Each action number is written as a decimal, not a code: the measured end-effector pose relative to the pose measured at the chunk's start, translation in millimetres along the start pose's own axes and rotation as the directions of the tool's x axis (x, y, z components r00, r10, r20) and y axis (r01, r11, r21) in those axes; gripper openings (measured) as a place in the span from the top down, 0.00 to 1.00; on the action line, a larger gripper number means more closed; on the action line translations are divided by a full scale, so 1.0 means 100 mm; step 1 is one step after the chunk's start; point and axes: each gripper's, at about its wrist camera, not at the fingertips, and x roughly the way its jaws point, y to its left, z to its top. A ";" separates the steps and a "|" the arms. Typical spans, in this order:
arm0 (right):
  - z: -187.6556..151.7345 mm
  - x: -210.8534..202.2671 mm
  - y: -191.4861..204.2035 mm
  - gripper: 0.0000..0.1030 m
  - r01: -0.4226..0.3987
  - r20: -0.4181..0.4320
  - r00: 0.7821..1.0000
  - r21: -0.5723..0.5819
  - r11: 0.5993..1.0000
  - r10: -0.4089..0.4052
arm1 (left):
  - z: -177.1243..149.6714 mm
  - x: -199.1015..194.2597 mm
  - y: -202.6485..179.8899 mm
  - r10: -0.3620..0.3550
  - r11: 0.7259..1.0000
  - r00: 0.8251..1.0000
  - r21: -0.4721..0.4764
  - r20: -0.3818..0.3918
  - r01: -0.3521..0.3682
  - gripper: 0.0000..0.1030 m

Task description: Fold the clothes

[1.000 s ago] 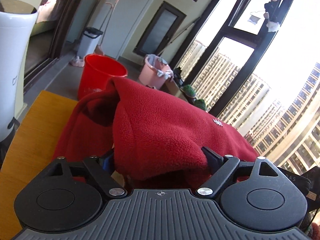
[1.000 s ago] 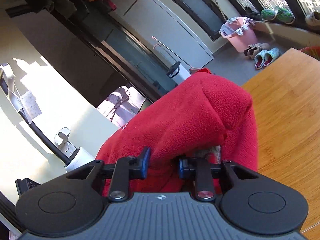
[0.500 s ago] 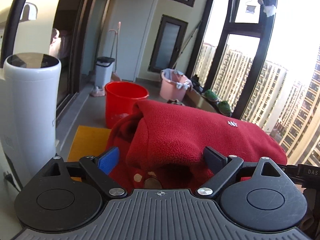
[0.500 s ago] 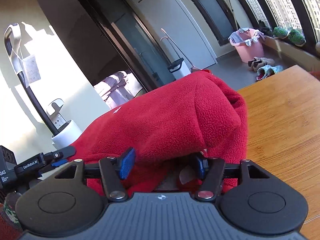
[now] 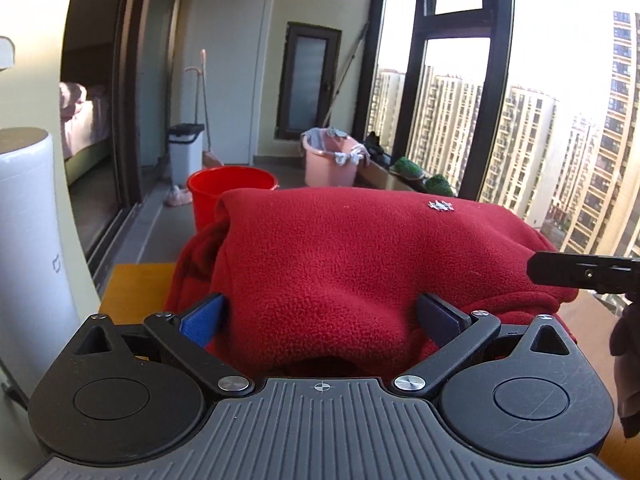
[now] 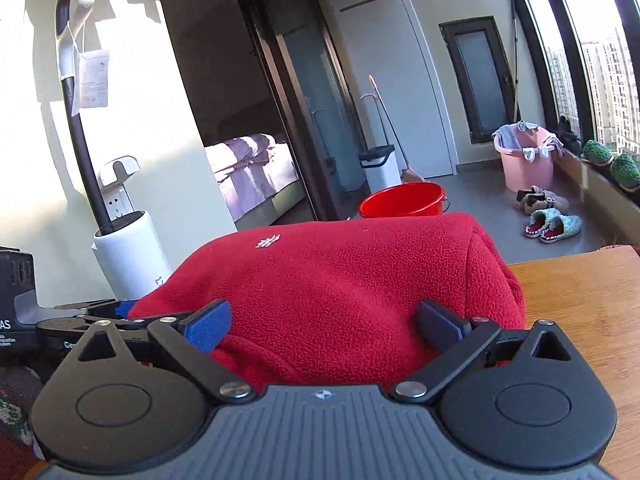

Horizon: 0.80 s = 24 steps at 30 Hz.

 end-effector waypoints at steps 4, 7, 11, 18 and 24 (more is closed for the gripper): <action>0.01 0.09 -0.08 0.03 0.016 -0.005 1.000 -0.033 0.999 -0.016 | -0.03 0.02 -0.05 0.000 1.000 1.000 -0.018 0.005 0.000 0.00; 0.00 0.10 -0.08 0.03 0.020 -0.009 1.000 -0.040 0.999 -0.021 | -0.03 0.05 -0.04 0.000 0.999 1.000 -0.032 0.008 0.000 0.00; -0.04 0.16 -0.03 0.01 0.048 0.000 0.999 -0.092 0.995 -0.048 | -0.04 0.04 -0.02 0.006 0.999 1.000 -0.049 0.009 -0.005 0.00; -0.05 0.23 -0.01 0.00 0.069 0.008 0.998 -0.144 0.987 -0.069 | -0.07 0.04 -0.06 0.024 0.995 1.000 -0.098 0.011 -0.023 0.00; -0.06 0.24 -0.02 0.00 0.073 0.017 0.997 -0.145 0.987 -0.071 | -0.09 0.04 -0.11 0.034 0.992 0.999 -0.124 0.017 -0.031 0.00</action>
